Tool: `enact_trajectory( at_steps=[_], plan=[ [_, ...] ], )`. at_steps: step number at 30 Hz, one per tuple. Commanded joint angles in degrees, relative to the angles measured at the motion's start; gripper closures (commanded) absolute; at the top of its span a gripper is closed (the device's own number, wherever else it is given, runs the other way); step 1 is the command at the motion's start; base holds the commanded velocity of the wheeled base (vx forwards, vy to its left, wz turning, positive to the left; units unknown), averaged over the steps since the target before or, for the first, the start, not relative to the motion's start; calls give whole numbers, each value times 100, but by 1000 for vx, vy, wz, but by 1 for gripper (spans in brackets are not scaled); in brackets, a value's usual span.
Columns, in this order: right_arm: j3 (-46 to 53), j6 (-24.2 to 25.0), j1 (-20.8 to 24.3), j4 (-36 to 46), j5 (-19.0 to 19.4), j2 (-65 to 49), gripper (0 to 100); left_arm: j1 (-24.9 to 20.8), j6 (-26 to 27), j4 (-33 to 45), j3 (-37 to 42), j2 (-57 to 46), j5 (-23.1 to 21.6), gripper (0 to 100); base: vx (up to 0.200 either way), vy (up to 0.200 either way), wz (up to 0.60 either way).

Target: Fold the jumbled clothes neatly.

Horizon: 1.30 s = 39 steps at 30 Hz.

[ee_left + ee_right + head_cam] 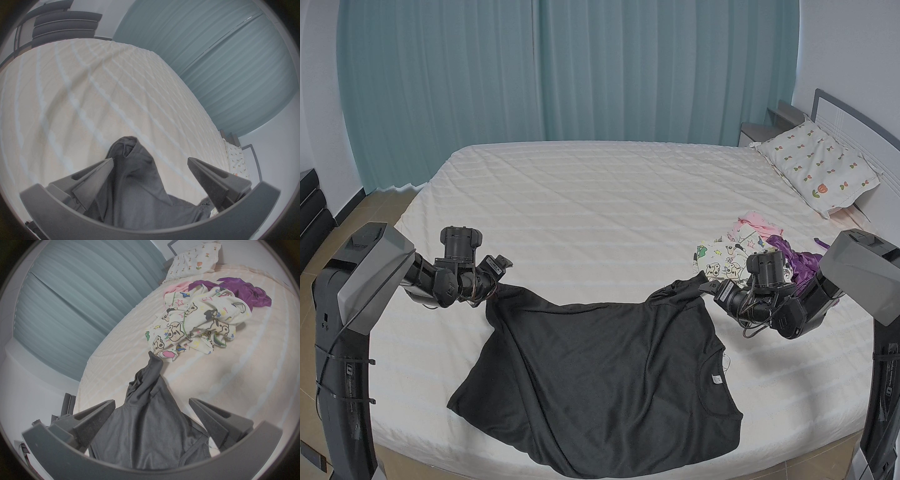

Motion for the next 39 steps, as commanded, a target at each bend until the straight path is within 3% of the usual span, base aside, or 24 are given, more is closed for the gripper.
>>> enact_trajectory(
  at_steps=[1,5,15,16,25,30,39],
  plan=[
    [142,66,-66,-18,79,-17,0,-42,107,249,-641,530,33,0,0,0,0],
    [142,57,5,-27,79,0,0,-130,143,574,-1291,960,323,0,0,0,0],
    [142,74,84,-53,79,62,0,-165,380,583,-2012,1532,771,0,0,0,0],
    [142,74,84,-53,79,62,0,-165,380,583,-2012,1532,771,100,0,0,0],
    [151,74,75,-53,79,79,0,63,354,715,-2574,1637,1088,100,0,0,0],
    [54,110,84,-106,70,185,0,336,37,715,-3225,1611,1351,100,0,0,0],
    [142,145,128,-326,70,246,0,406,-24,1022,-2979,1505,1307,100,0,0,0]
  ],
)
